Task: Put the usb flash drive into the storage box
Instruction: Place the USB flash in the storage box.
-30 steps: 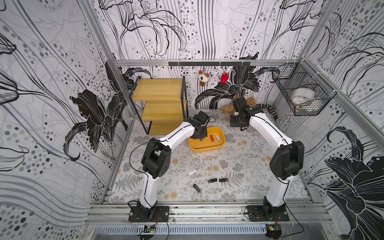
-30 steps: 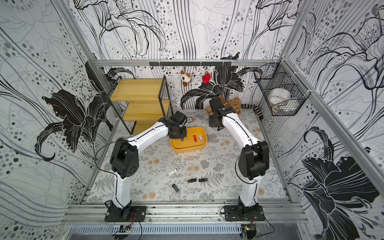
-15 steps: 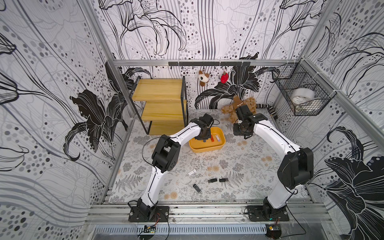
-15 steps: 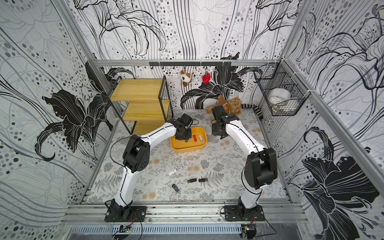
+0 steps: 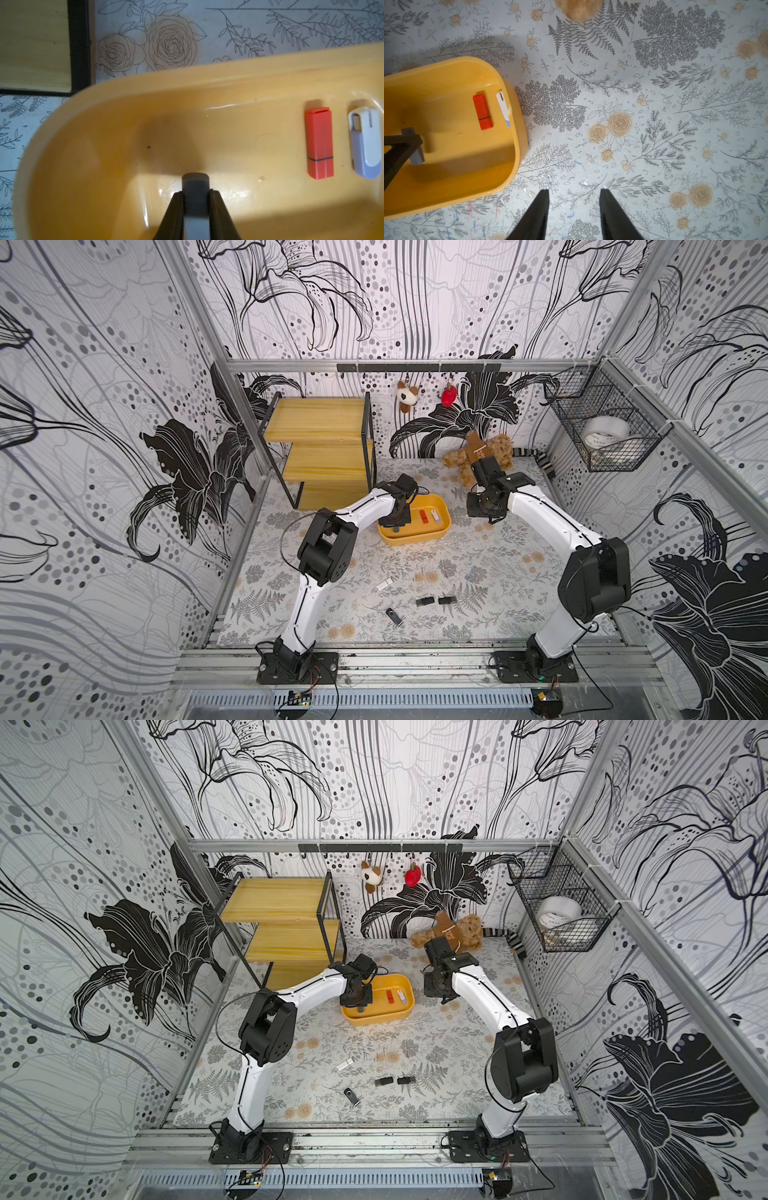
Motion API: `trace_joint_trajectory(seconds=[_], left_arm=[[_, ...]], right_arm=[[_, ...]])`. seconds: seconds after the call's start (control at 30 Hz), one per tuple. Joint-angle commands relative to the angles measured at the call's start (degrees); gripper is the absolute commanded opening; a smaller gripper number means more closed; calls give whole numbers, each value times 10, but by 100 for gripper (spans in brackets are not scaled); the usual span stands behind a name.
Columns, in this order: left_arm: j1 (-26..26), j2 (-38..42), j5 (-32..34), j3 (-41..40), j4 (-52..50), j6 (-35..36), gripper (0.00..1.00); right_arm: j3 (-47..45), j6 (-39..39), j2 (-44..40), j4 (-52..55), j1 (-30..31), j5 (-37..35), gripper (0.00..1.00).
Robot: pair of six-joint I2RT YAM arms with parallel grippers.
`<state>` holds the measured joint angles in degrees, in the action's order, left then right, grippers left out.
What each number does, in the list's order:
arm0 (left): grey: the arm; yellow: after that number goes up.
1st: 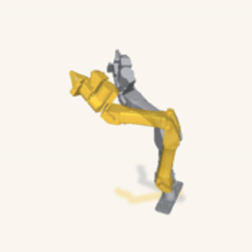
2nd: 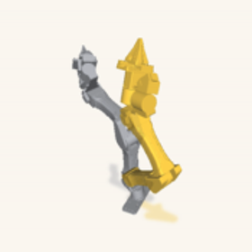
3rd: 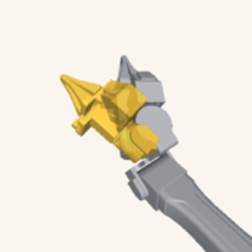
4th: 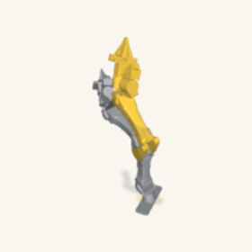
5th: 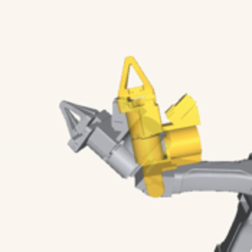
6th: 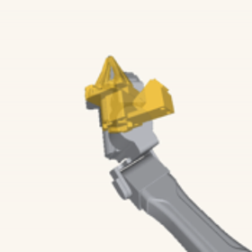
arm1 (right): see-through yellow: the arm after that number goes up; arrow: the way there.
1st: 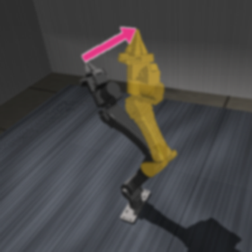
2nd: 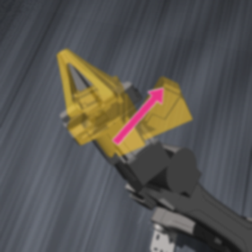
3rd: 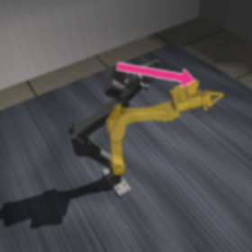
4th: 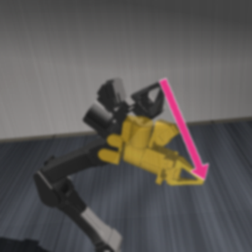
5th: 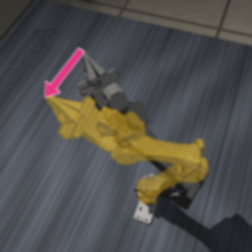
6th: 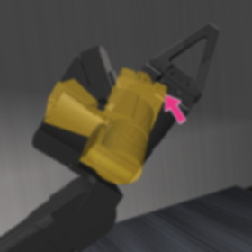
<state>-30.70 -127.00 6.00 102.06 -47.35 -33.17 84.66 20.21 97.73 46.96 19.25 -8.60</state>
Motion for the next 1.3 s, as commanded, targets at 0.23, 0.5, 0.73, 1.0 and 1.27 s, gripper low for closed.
trace_joint_trajectory(seconds=[0.23, 0.5, 0.73, 1.0, 1.27], left_arm=[[4, 5, 25, 15, -19, 2, 0], [2, -3, 40, 30, -42, 1, 0], [3, -11, 43, 34, -49, 3, 0], [3, -21, 37, 35, -51, 3, 0], [2, -27, 35, 38, -51, 6, 0]], right_arm=[[-27, 11, -35, -7, 3, 10, 45], [-28, 11, -35, -10, 3, 14, 45], [-27, 11, -34, -11, 3, 17, 45], [-30, 11, -34, -10, 3, 16, 45], [-29, 12, -34, -11, 3, 17, 45]])
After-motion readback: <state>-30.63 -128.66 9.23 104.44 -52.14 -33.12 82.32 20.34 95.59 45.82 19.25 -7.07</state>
